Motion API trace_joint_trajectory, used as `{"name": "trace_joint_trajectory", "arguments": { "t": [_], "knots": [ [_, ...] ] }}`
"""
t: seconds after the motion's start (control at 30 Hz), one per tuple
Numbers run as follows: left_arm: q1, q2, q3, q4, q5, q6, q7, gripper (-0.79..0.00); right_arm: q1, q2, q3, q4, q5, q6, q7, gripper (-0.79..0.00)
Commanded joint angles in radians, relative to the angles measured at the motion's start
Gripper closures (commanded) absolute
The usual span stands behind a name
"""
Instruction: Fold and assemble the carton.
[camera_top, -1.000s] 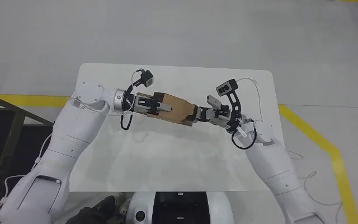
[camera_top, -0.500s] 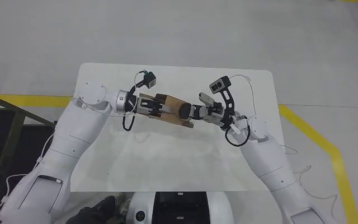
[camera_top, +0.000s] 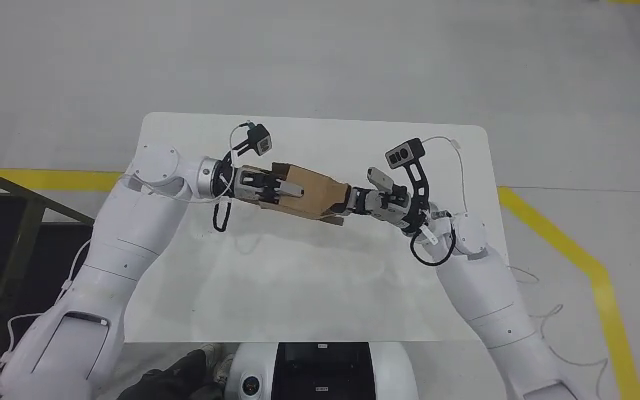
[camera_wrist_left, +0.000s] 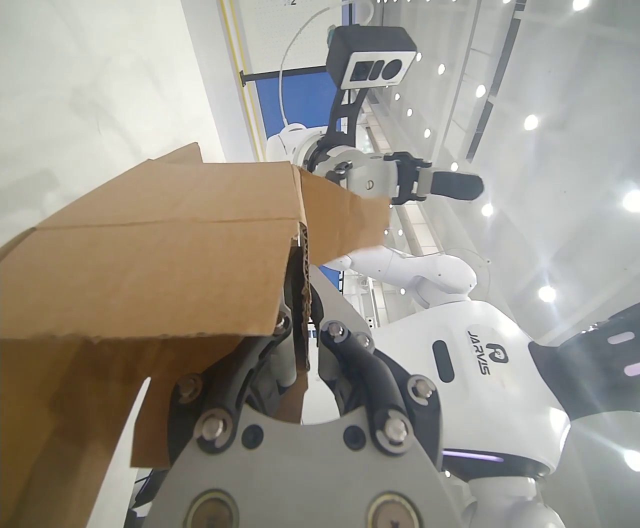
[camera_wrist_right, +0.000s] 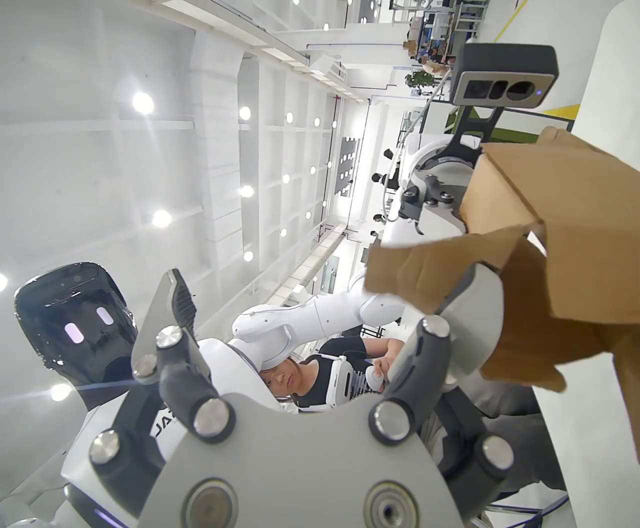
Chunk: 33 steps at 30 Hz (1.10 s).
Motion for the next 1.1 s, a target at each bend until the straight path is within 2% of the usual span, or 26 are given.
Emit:
{"name": "trace_joint_trajectory", "arguments": {
  "t": [0.0,1.07],
  "knots": [
    [-0.001,0.000,-0.004,0.005,-0.013,0.000,-0.006,0.000,-0.006,0.002,0.006,0.001,0.002,0.005,0.006,-0.785],
    [-0.005,0.001,-0.012,0.003,-0.056,0.033,-0.052,0.000,0.043,-0.006,0.005,0.083,0.031,-0.010,0.099,-0.785]
  ]
}}
